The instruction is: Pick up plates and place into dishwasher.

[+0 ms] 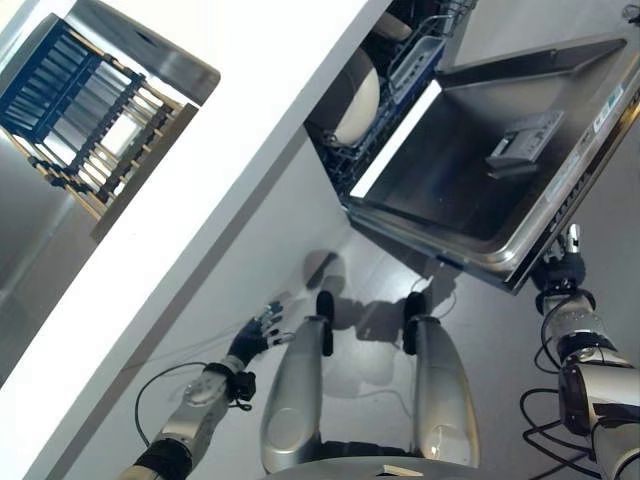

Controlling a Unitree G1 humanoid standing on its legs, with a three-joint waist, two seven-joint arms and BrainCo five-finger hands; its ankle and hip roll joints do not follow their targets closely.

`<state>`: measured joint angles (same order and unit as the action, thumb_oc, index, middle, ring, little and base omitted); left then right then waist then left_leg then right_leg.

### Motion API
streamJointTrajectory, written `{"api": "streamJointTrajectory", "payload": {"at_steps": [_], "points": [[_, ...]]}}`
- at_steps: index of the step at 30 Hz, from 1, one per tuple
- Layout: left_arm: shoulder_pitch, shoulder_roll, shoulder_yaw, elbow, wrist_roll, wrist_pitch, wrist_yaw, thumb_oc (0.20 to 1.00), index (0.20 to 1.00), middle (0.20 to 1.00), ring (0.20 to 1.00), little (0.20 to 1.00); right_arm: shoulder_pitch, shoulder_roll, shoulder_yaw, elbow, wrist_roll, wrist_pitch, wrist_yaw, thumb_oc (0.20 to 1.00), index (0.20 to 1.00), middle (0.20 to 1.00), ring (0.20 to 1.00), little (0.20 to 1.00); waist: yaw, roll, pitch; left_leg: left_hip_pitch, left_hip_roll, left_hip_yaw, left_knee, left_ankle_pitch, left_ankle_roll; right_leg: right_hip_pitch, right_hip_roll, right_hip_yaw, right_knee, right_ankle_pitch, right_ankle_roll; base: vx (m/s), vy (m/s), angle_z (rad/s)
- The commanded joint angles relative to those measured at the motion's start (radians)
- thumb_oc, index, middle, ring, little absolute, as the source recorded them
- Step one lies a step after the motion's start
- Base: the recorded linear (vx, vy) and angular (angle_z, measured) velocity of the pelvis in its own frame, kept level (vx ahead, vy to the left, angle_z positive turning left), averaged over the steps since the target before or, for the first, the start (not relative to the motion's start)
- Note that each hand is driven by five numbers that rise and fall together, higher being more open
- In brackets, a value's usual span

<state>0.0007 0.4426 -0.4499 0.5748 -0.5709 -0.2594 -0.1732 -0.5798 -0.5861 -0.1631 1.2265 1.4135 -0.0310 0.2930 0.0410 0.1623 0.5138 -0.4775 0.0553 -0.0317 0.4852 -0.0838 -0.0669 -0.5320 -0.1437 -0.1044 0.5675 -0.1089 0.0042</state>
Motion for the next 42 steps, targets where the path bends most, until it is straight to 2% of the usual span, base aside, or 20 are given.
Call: {"api": "streamJointTrajectory", "payload": {"at_steps": [1, 9, 13, 20, 27, 35, 42], "points": [[0.068, 0.023, 0.004, -0.007, 0.004, -0.037, 0.003, 1.0, 1.0, 1.0, 1.0, 1.0, -0.061, 0.042, 0.05, -0.176, -0.019, 0.031, 0.165, 1.0, 1.0, 1.0, 1.0, 1.0, 0.031, -0.015, -0.074, -0.006, 0.02, -0.017, -0.02, 0.078, 0.014, 0.121, -0.021, -0.025, -0.089, 0.019, 0.012, 0.05, 0.052, -0.02], [0.127, -0.001, 0.063, 0.026, 0.039, -0.039, -0.035, 1.0, 1.0, 1.0, 1.0, 1.0, 0.036, 0.167, 0.13, -0.399, -0.021, 0.011, 0.195, 1.0, 1.0, 1.0, 1.0, 1.0, 0.047, -0.068, -0.14, 0.13, 0.029, -0.012, -0.155, 0.084, 0.006, 0.275, -0.022, -0.048, -0.234, 0.047, 0.029, 0.08, 0.008, 0.03], [0.157, -0.015, 0.084, 0.04, 0.077, -0.028, -0.041, 1.0, 1.0, 1.0, 1.0, 1.0, 0.063, 0.208, 0.168, -0.472, -0.074, 0.023, 0.152, 1.0, 1.0, 1.0, 1.0, 1.0, 0.056, -0.088, -0.186, 0.196, 0.032, -0.017, -0.212, 0.095, 0.002, 0.349, -0.016, -0.054, -0.307, 0.06, 0.036, 0.12, 0.0, 0.04], [0.174, -0.027, 0.117, 0.035, 0.101, 0.007, -0.047, 1.0, 1.0, 1.0, 1.0, 1.0, 0.064, 0.236, 0.236, -0.536, -0.141, 0.032, 0.066, 1.0, 1.0, 1.0, 1.0, 1.0, 0.076, -0.106, -0.255, 0.286, 0.038, -0.028, -0.298, 0.115, -0.002, 0.452, -0.012, -0.074, -0.391, 0.07, 0.043, 0.12, 0.029, 0.06], [0.198, -0.041, 0.142, 0.031, 0.112, 0.011, -0.044, 1.0, 1.0, 1.0, 1.0, 1.0, 0.075, 0.292, 0.28, -0.543, -0.16, 0.033, -0.028, 1.0, 1.0, 1.0, 1.0, 1.0, 0.11, -0.123, -0.322, 0.352, 0.04, -0.039, -0.353, 0.115, -0.004, 0.529, -0.014, -0.102, -0.447, 0.07, 0.047, 0.09, 0.05, 0.14], [0.205, -0.039, 0.156, -0.009, 0.081, -0.012, -0.079, 1.0, 1.0, 1.0, 1.0, 1.0, -0.011, 0.348, 0.336, -0.469, -0.156, 0.038, -0.084, 1.0, 1.0, 1.0, 1.0, 1.0, 0.158, -0.138, -0.368, 0.396, 0.041, -0.051, -0.388, 0.119, -0.009, 0.594, -0.012, -0.135, -0.49, 0.075, 0.05, 0.05, 0.063, 0.11], [0.231, -0.032, 0.184, -0.114, 0.053, -0.014, -0.097, 1.0, 1.0, 1.0, 1.0, 1.0, 0.059, 0.331, 0.348, -0.518, -0.186, 0.008, -0.084, 1.0, 1.0, 1.0, 1.0, 1.0, 0.161, -0.15, -0.392, 0.424, 0.039, -0.039, -0.429, 0.124, -0.004, 0.614, -0.019, -0.152, -0.518, 0.091, 0.064, 0.0, 0.071, 0.04]]}}
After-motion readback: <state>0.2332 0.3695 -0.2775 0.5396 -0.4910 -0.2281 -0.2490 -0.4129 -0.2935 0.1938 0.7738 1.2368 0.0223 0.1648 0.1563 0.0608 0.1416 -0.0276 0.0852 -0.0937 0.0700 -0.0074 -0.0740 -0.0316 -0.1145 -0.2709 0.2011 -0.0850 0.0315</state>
